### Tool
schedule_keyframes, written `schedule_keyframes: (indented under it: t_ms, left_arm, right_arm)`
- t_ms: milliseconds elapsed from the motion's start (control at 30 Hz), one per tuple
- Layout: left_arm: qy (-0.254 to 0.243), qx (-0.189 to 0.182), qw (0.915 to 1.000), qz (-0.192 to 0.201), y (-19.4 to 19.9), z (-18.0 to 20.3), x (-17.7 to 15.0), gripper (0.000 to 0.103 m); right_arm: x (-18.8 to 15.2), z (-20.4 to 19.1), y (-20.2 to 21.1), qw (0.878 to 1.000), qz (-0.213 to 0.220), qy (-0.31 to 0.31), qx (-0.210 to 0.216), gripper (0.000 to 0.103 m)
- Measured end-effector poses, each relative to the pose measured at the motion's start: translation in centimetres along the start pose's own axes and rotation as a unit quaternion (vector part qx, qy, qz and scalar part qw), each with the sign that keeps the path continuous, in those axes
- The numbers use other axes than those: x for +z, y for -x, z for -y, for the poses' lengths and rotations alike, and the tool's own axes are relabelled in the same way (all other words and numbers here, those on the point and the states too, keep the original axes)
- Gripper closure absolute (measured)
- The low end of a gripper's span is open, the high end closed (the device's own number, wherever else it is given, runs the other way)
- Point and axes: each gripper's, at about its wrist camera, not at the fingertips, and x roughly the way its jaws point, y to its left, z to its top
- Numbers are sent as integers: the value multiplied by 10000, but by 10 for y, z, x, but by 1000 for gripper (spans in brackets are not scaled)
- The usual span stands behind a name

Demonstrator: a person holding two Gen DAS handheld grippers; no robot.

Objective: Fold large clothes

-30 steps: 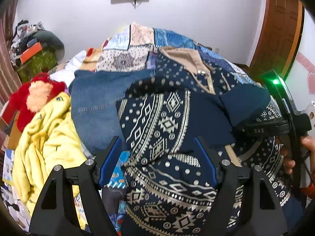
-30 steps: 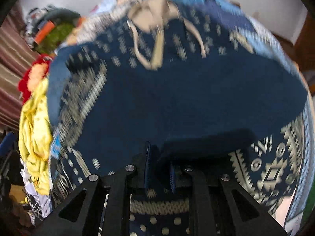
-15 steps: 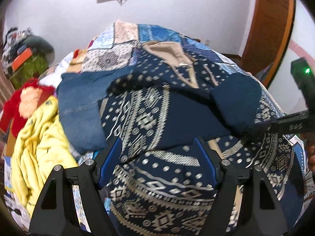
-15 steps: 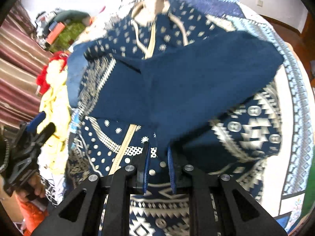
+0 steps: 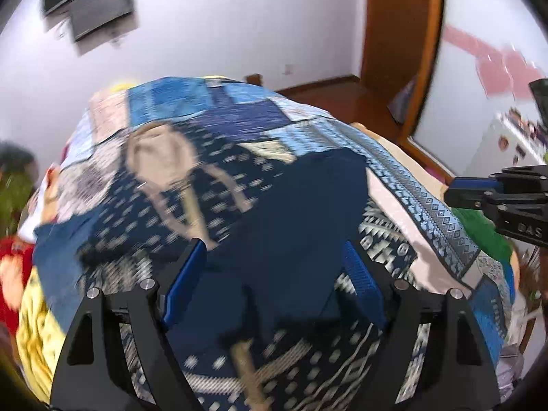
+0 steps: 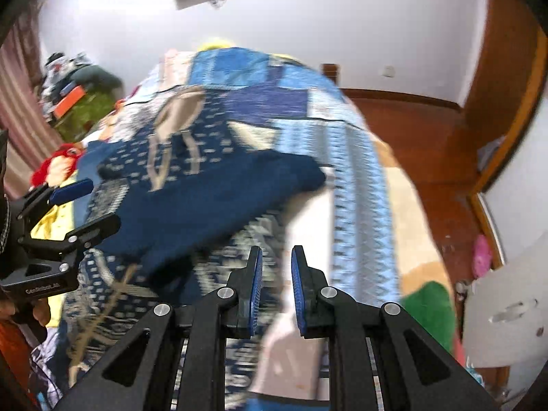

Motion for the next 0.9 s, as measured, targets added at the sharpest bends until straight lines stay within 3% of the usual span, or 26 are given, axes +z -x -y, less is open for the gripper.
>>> schedule_keyframes:
  t_ms: [100, 333, 400, 467, 500, 667, 900]
  left_arm:
    - [-316, -92, 9992, -207, -38, 31, 20, 22]
    - [-459, -357, 9956, -734, -112, 72, 49, 22]
    - [-378, -338, 9951, -849, -131, 75, 54, 29]
    - [-261, -272, 9947, -952, -145, 72, 58, 51]
    - [-134, -241, 9948, -979, -151, 68, 60, 54]
    - [354, -638, 9948, -708, -133, 52, 75, 93]
    - [279, -579, 9967, 494, -42, 21, 101, 97]
  right_arm:
    - [-6, 29, -8, 9995, -91, -283, 68, 90]
    - [-23, 61, -33, 9982, -305, -512, -57, 90]
    - [-27, 63, -39, 9978, -358, -562, -23, 90]
    - [-29, 63, -44, 9975, -403, -583, 37, 90]
    - [-29, 62, -47, 9974, -424, -582, 68, 90]
    - [-22, 49, -56, 9979, -422, -462, 142, 90]
    - [-4, 19, -51, 9989, -230, -258, 320, 90]
